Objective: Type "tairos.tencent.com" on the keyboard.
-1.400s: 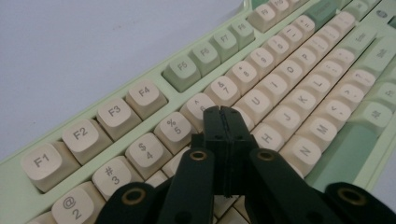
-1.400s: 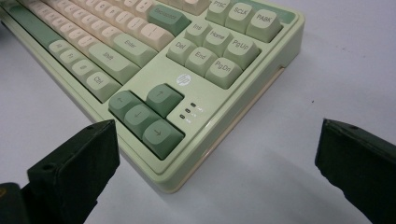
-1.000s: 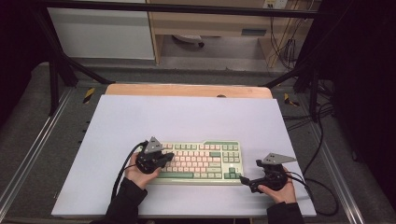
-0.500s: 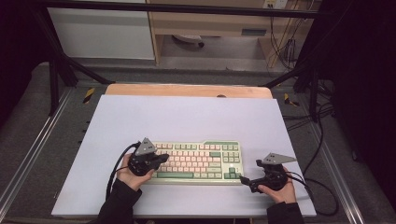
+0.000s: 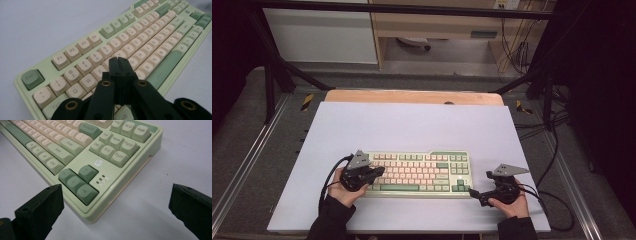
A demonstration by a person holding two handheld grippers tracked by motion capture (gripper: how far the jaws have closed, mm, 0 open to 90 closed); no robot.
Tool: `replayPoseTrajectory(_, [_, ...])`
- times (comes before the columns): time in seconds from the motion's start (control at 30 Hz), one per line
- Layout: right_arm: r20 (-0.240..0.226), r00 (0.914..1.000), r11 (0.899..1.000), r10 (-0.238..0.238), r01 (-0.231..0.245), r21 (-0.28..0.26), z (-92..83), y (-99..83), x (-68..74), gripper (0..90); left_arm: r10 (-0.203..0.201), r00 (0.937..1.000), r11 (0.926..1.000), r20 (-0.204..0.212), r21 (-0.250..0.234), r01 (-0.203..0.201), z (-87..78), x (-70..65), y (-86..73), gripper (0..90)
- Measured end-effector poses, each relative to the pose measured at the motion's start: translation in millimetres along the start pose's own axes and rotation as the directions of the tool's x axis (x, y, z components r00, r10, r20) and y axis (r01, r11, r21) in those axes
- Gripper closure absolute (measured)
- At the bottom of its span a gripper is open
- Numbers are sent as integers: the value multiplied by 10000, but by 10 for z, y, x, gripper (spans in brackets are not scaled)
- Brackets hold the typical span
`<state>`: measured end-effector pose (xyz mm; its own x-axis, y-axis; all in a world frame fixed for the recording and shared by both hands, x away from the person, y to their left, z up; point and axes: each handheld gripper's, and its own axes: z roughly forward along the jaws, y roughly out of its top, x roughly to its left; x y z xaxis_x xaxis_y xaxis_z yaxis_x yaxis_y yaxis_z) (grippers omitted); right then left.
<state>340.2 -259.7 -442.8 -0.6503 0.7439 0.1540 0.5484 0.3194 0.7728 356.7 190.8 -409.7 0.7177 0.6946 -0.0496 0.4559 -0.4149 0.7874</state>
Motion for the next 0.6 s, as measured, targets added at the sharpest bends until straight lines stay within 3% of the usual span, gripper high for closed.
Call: replayPoseTrajectory(0.6, [-18,10000,10000,28,-28,40,1,-1,4,4,-331,9989,9994,-336,28,333,-71,141,-139,900])
